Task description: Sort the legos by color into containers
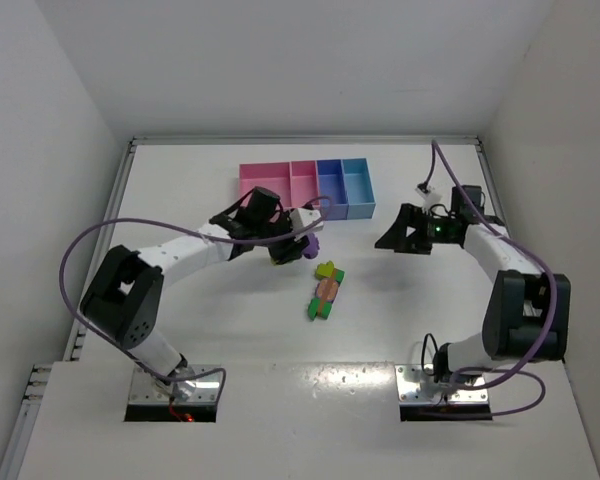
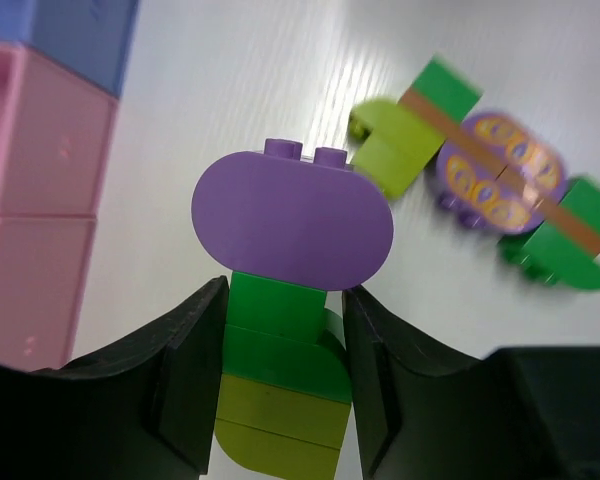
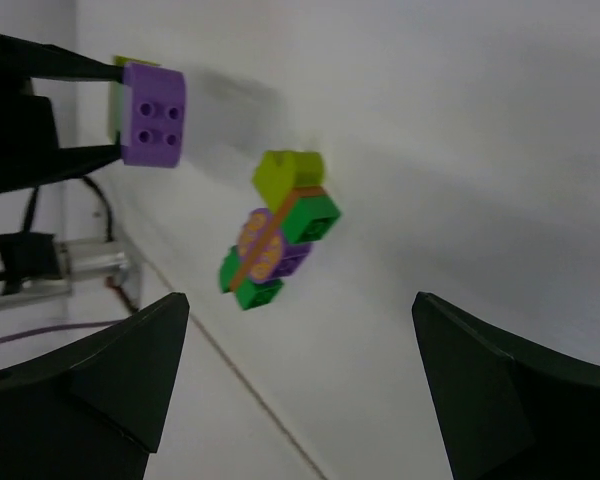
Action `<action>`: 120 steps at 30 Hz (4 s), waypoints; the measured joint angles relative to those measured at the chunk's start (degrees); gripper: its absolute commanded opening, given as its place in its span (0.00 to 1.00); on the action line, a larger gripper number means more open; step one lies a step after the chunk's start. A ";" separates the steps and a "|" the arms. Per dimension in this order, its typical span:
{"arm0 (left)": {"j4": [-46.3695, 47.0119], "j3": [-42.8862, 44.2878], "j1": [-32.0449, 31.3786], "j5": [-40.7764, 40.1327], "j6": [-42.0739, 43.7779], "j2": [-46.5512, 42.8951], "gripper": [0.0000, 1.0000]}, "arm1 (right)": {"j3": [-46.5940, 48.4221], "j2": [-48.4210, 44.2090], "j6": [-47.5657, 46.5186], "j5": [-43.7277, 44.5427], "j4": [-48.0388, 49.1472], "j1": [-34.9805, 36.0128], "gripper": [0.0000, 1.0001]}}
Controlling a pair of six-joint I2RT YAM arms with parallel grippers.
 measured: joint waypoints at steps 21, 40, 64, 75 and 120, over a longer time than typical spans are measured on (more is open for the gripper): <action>10.12 -0.90 -9.42 -11.56 -14.53 -3.52 0.12 | 11.78 14.82 16.15 -16.61 10.23 13.31 0.87; 11.67 -0.37 -10.73 -14.69 -14.49 -3.63 0.12 | 16.96 20.46 18.32 -18.97 12.59 17.75 0.68; 14.82 -0.33 -11.10 -16.94 -14.51 -5.33 0.11 | 17.05 21.90 21.92 -22.32 16.55 18.14 0.42; 16.20 -0.35 -11.10 -19.23 -14.49 -6.12 0.10 | 17.03 23.34 29.49 -25.42 25.29 17.81 0.00; 8.76 0.09 4.35 -4.50 -32.04 7.30 0.91 | 20.35 20.04 28.02 -26.75 25.24 13.11 0.00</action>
